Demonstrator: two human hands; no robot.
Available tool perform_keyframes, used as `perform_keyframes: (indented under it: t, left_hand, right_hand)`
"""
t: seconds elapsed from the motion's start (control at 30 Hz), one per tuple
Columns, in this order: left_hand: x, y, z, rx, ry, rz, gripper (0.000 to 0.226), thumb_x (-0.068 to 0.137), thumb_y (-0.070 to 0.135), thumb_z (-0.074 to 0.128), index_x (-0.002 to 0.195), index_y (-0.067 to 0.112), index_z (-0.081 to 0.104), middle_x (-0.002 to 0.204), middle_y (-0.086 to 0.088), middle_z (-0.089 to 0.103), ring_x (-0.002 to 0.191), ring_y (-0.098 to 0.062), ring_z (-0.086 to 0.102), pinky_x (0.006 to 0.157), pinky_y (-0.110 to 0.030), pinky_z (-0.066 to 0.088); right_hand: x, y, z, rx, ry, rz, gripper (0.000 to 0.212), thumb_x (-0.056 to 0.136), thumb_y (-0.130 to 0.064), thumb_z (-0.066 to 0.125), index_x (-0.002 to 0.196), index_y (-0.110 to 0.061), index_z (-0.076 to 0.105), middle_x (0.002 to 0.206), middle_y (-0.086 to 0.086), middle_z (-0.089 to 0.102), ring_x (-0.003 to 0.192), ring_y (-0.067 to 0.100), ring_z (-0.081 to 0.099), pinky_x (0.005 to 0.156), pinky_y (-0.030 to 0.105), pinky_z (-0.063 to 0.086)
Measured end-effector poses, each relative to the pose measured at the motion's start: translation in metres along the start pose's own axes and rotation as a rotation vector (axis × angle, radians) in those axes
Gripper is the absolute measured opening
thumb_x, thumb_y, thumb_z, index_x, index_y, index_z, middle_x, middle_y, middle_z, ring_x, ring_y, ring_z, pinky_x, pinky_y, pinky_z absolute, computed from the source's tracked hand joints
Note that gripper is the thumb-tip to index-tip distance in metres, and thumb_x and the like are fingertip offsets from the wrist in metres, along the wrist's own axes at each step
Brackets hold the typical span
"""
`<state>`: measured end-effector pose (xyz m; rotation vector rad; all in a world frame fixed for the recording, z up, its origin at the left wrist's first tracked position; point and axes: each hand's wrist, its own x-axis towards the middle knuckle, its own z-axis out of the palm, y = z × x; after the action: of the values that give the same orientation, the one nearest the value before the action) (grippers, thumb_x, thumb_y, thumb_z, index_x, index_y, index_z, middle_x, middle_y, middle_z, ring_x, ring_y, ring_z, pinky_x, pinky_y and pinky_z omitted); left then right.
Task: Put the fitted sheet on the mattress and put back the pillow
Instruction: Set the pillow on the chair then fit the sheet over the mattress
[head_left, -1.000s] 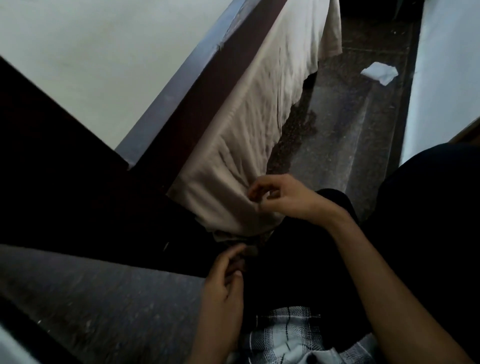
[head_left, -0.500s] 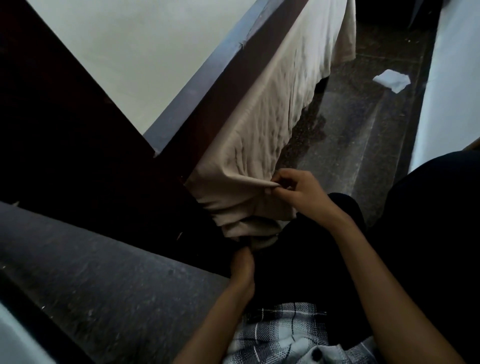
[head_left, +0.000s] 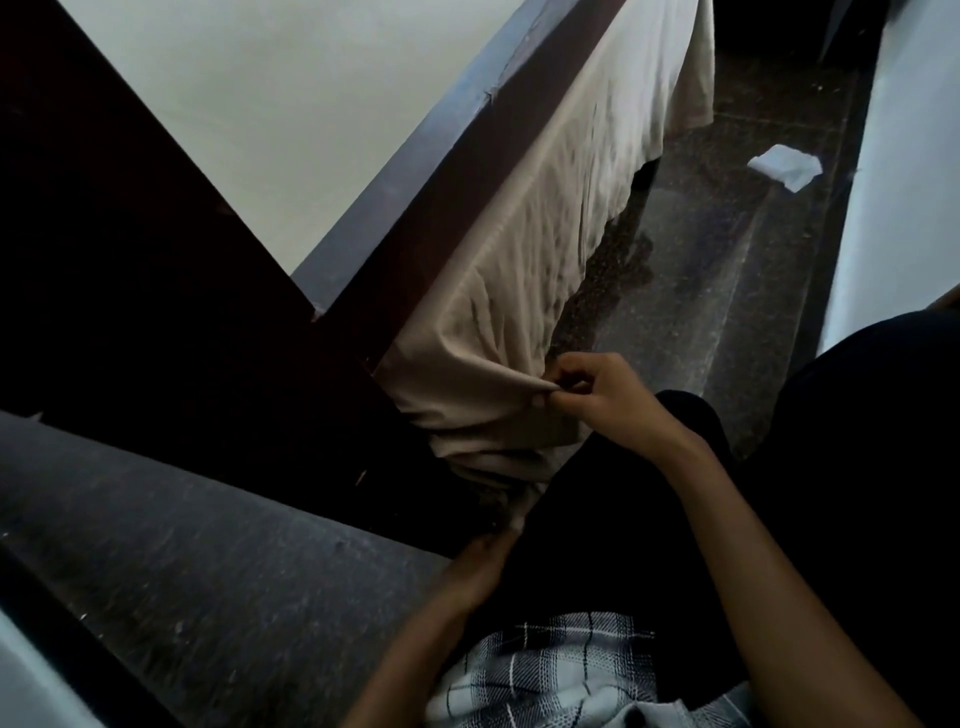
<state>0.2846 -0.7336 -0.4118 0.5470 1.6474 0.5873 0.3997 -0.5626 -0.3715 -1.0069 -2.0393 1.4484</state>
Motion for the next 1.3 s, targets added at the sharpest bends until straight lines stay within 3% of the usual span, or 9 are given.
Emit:
perform_keyframes:
  t: [0.1,0.23,0.33,0.43,0.53,0.77,1.07,1.17,1.3]
  left_hand:
    - [-0.041,0.009,-0.007,-0.013,0.156,0.169,0.013,0.095,0.026,0.05,0.1,0.026,0.061,0.091,0.014,0.069,0.08,0.011,0.06,0.061,0.002,0.04]
    - [-0.046,0.03,0.006,-0.29,0.333,0.323,0.041,0.095,0.015,0.049,0.129,0.034,0.034,0.115,0.018,0.052,0.089,0.018,0.048,0.067,0.004,0.037]
    - [-0.026,0.042,0.015,-0.43,0.314,0.308,0.032,0.097,0.018,0.045,0.127,0.027,0.048,0.127,0.008,0.055,0.109,-0.003,0.056,0.094,-0.02,0.044]
    - [-0.004,0.054,0.016,-0.649,0.202,0.192,0.029,0.098,0.013,0.035,0.1,0.011,0.064,0.091,-0.008,0.071,0.074,-0.008,0.069,0.067,-0.018,0.054]
    - [0.015,0.062,0.012,-0.675,0.1,0.11,0.04,0.101,0.013,0.024,0.12,-0.005,0.054,0.082,-0.002,0.063,0.063,-0.009,0.065,0.056,-0.015,0.051]
    - [0.004,0.038,0.013,-0.883,0.067,0.033,0.039,0.101,0.024,0.026,0.094,0.01,0.061,0.088,-0.008,0.069,0.084,-0.015,0.063,0.076,-0.022,0.048]
    - [-0.017,0.013,0.006,-0.369,0.401,0.24,0.029,0.095,0.002,0.042,0.1,0.024,0.061,0.111,-0.006,0.065,0.11,-0.025,0.059,0.101,-0.041,0.043]
    - [-0.019,0.016,0.009,-0.428,0.35,0.239,0.027,0.096,0.002,0.04,0.105,0.021,0.056,0.108,-0.007,0.064,0.1,-0.024,0.061,0.087,-0.029,0.05]
    - [-0.032,0.018,0.012,-0.481,0.362,0.321,0.024,0.097,0.01,0.041,0.097,0.019,0.063,0.084,-0.003,0.073,0.075,-0.019,0.069,0.063,-0.018,0.053]
  right_hand:
    - [-0.002,-0.01,-0.017,0.042,0.059,-0.037,0.012,0.08,0.004,0.066,0.079,-0.008,0.068,0.078,0.009,0.064,0.07,0.003,0.056,0.068,0.018,0.045]
    - [-0.011,-0.022,-0.046,-0.066,-0.179,-0.006,0.016,0.078,0.0,0.071,0.094,-0.004,0.071,0.094,0.008,0.071,0.083,0.003,0.062,0.079,0.016,0.047]
    - [-0.018,-0.024,-0.045,-0.239,-0.551,0.076,0.042,0.073,-0.008,0.078,0.114,-0.009,0.068,0.115,-0.001,0.068,0.107,0.005,0.061,0.097,0.015,0.042]
    - [-0.015,-0.02,-0.021,-0.241,-0.704,0.087,0.044,0.081,0.005,0.066,0.122,-0.008,0.062,0.121,0.0,0.064,0.106,0.005,0.061,0.096,0.02,0.043]
    - [-0.008,-0.01,0.008,-0.173,-0.635,0.087,0.034,0.087,0.007,0.056,0.12,-0.002,0.062,0.109,-0.005,0.063,0.081,-0.017,0.056,0.079,0.007,0.043]
    - [-0.001,0.005,0.06,0.108,-0.181,0.175,0.019,0.086,-0.015,0.067,0.068,-0.011,0.067,0.063,0.003,0.06,0.062,0.013,0.052,0.06,0.028,0.041]
    - [-0.002,0.011,0.068,0.202,-0.039,0.189,0.006,0.068,-0.01,0.069,0.065,-0.015,0.068,0.069,0.001,0.067,0.071,0.013,0.063,0.078,0.036,0.053]
    - [-0.006,0.007,0.055,0.215,-0.098,0.204,0.019,0.073,-0.004,0.072,0.068,-0.019,0.06,0.068,-0.001,0.063,0.066,0.011,0.059,0.071,0.032,0.052]
    - [-0.01,-0.01,0.04,-0.23,-0.235,0.026,0.041,0.066,-0.039,0.082,0.092,-0.02,0.056,0.088,-0.007,0.056,0.083,0.009,0.055,0.079,0.031,0.043]
